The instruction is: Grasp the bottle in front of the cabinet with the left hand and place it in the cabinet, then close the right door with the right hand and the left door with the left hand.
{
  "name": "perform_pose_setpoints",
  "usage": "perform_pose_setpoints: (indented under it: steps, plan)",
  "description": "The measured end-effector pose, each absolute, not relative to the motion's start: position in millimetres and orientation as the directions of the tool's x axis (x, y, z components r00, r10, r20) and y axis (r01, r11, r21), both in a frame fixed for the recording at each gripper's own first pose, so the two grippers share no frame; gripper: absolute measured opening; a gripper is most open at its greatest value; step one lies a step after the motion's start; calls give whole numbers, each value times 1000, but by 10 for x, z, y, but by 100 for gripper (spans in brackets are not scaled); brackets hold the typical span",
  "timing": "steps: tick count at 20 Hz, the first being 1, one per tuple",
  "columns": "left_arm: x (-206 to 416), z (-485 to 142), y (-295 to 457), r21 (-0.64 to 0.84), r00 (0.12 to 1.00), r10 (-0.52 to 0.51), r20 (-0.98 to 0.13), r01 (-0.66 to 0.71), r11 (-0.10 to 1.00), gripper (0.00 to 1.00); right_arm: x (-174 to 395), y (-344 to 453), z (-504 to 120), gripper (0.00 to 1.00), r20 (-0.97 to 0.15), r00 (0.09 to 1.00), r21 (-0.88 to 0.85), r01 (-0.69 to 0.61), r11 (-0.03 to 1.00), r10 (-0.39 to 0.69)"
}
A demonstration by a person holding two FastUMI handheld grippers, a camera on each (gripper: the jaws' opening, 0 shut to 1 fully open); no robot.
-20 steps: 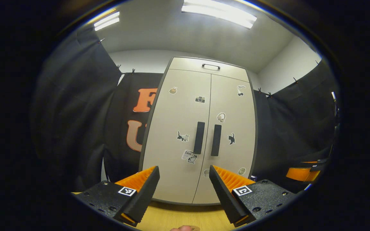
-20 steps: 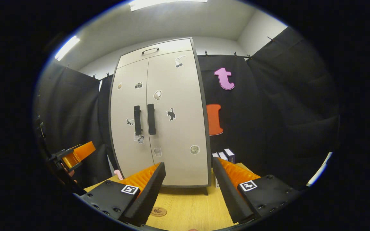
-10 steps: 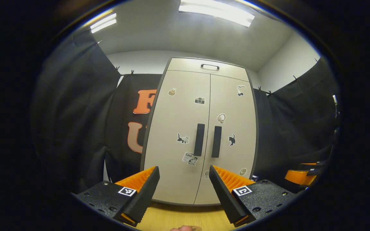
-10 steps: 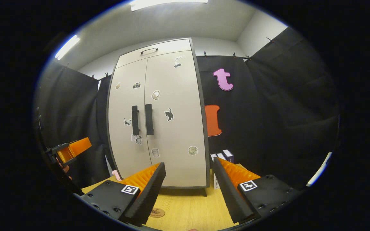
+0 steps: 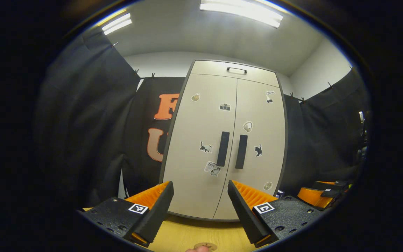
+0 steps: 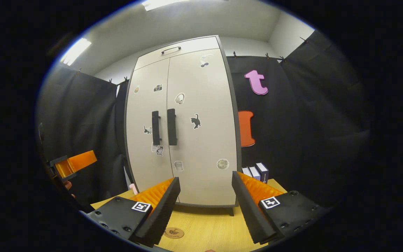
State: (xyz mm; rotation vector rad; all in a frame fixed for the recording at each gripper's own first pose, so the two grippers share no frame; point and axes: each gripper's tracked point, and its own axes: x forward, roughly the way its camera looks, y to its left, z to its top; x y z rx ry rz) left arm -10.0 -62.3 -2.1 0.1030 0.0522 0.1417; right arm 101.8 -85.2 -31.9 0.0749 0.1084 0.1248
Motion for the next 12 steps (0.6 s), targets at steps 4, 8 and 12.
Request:
perform_pose_setpoints:
  steps: [4, 8, 12]
  plan:
    - [-122, -56, -579, 110, 988, 149, -50, -143, 984, 94, 1004, -725, -344, 98, -106, 981, 74, -155, 985, 163]
    - [-154, -215, -515, 102, 986, 137, -92, -128, 986, 94, 929, -562, -419, 98, -117, 976, 110, -171, 979, 184]
    - [-172, -281, -402, 93, 986, 142, -85, -134, 987, 94, 849, -430, -445, 98, -103, 979, 111, -166, 980, 177]
